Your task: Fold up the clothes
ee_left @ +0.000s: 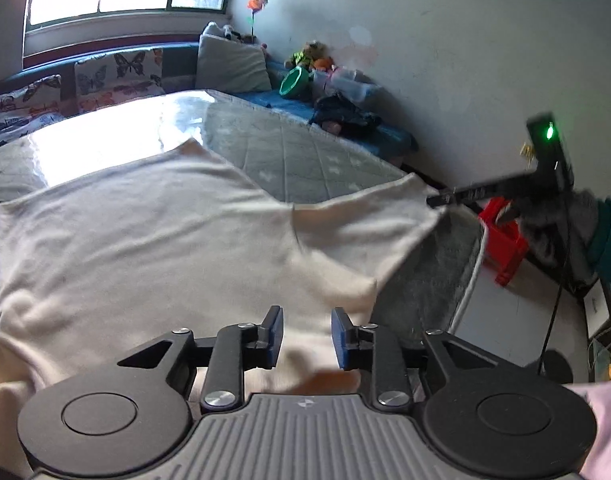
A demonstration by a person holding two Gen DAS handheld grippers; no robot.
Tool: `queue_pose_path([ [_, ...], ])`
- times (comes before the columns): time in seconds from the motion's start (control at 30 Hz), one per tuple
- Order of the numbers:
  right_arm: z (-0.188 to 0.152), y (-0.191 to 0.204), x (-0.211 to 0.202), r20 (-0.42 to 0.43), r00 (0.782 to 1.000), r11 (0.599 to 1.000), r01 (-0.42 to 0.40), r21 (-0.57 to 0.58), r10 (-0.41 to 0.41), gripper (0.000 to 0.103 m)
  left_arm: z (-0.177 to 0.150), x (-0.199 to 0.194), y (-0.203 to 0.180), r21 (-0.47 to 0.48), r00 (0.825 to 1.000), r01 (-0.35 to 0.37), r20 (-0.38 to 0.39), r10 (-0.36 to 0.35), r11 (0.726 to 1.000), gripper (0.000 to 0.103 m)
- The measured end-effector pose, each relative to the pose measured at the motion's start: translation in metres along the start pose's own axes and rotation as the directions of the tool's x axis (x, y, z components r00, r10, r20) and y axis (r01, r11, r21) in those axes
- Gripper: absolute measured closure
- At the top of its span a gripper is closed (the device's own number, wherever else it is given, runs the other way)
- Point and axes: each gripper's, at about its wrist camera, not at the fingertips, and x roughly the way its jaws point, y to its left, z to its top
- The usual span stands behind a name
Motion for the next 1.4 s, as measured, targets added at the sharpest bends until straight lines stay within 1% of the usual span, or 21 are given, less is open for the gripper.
queue_pose_path([
  [0.03,-0.001,-0.001,0.001,-0.001,1.000,1.000,0.003,0.004,-0.003,0.067,0.003,0.002,0.000,-0.003,1.000,0.001,0.008,-0.001,1.000,0.074],
  [0.07,-0.001,-0.002,0.003,-0.003,1.000,1.000,0.006,0.007,-0.006,0.073,0.004,0.005,-0.001,-0.002,1.000,0.006,0.011,-0.006,1.000,0.074],
  [0.1,-0.001,-0.003,0.002,-0.003,1.000,1.000,0.003,0.008,-0.003,0.087,0.005,0.009,-0.003,-0.001,1.000,0.013,0.011,-0.013,1.000,0.075],
  [0.13,0.000,-0.003,0.002,-0.004,1.000,1.000,0.005,0.001,-0.005,0.090,0.006,0.013,-0.004,0.000,1.000,0.020,0.012,-0.020,1.000,0.077],
  [0.2,0.004,0.004,0.001,0.006,0.999,0.999,0.034,-0.036,-0.034,0.099,0.004,0.019,-0.006,0.008,0.999,0.040,-0.003,-0.039,0.999,0.077],
  [0.3,0.009,0.007,-0.002,0.035,0.996,0.993,0.084,-0.078,-0.081,0.100,-0.003,0.026,-0.012,0.013,0.998,0.061,-0.034,-0.060,0.998,0.077],
  [0.37,0.011,0.007,0.000,0.052,0.991,0.988,0.126,-0.091,-0.121,0.101,-0.009,0.028,-0.014,0.017,0.997,0.065,-0.034,-0.064,0.998,0.076],
  [0.5,0.010,0.002,0.011,0.034,0.986,0.982,0.166,-0.091,-0.163,0.101,-0.010,0.025,-0.013,-0.002,0.997,0.072,-0.029,-0.072,0.997,0.074],
  [0.57,0.011,-0.001,0.010,0.036,0.986,0.984,0.167,-0.063,-0.165,0.100,-0.009,0.024,-0.013,-0.004,0.997,0.072,-0.031,-0.072,0.997,0.074],
  [0.67,0.014,0.004,0.000,0.076,0.989,0.991,0.127,-0.050,-0.123,0.093,-0.007,0.020,-0.011,-0.014,0.997,0.070,-0.021,-0.070,0.997,0.074],
  [0.7,0.016,0.008,-0.002,0.086,0.991,0.992,0.107,-0.061,-0.102,0.092,-0.006,0.018,-0.010,-0.020,0.998,0.063,-0.012,-0.063,0.998,0.074],
  [0.77,0.019,0.018,-0.001,0.081,0.995,0.995,0.062,-0.083,-0.055,0.090,-0.004,0.011,-0.007,-0.035,0.999,0.039,0.009,-0.039,0.999,0.074],
  [0.87,0.023,0.033,0.001,0.072,0.997,0.993,-0.007,-0.114,0.016,0.077,-0.002,-0.005,0.007,-0.078,0.999,-0.024,0.045,0.028,0.997,0.074],
  [0.93,0.026,0.046,0.002,0.065,0.996,0.990,-0.053,-0.132,0.062,0.077,-0.003,-0.020,0.020,-0.121,0.993,-0.087,0.065,0.095,0.989,0.074],
  [1.0,0.029,0.058,0.004,0.058,0.992,0.984,-0.099,-0.150,0.109,0.075,-0.006,-0.036,0.034,-0.166,0.982,-0.155,0.082,0.171,0.974,0.074],
  [1.07,0.032,0.073,0.002,0.057,0.986,0.974,-0.142,-0.176,0.154,0.071,-0.009,-0.054,0.050,-0.213,0.962,-0.232,0.097,0.257,0.949,0.073],
  [1.1,0.033,0.079,0.001,0.057,0.984,0.970,-0.153,-0.187,0.166,0.071,-0.011,-0.063,0.058,-0.234,0.950,-0.266,0.103,0.296,0.935,0.073],
  [1.17,0.037,0.097,-0.002,0.050,0.975,0.953,-0.201,-0.228,0.218,0.071,-0.014,-0.079,0.073,-0.270,0.922,-0.334,0.108,0.373,0.903,0.073],
  [1.27,0.041,0.122,-0.006,0.045,0.959,0.925,-0.258,-0.278,0.281,0.071,-0.014,-0.094,0.100,-0.310,0.868,-0.450,0.068,0.491,0.838,0.073],
  [1.33,0.042,0.137,-0.008,0.041,0.947,0.907,-0.292,-0.303,0.318,0.070,-0.012,-0.096,0.116,-0.315,0.854,-0.484,0.033,0.520,0.816,0.073],
  [1.4,0.043,0.154,-0.011,0.030,0.931,0.882,-0.334,-0.333,0.364,0.070,-0.009,-0.093,0.128,-0.302,0.845,-0.509,0.003,0.535,0.806,0.073],
])
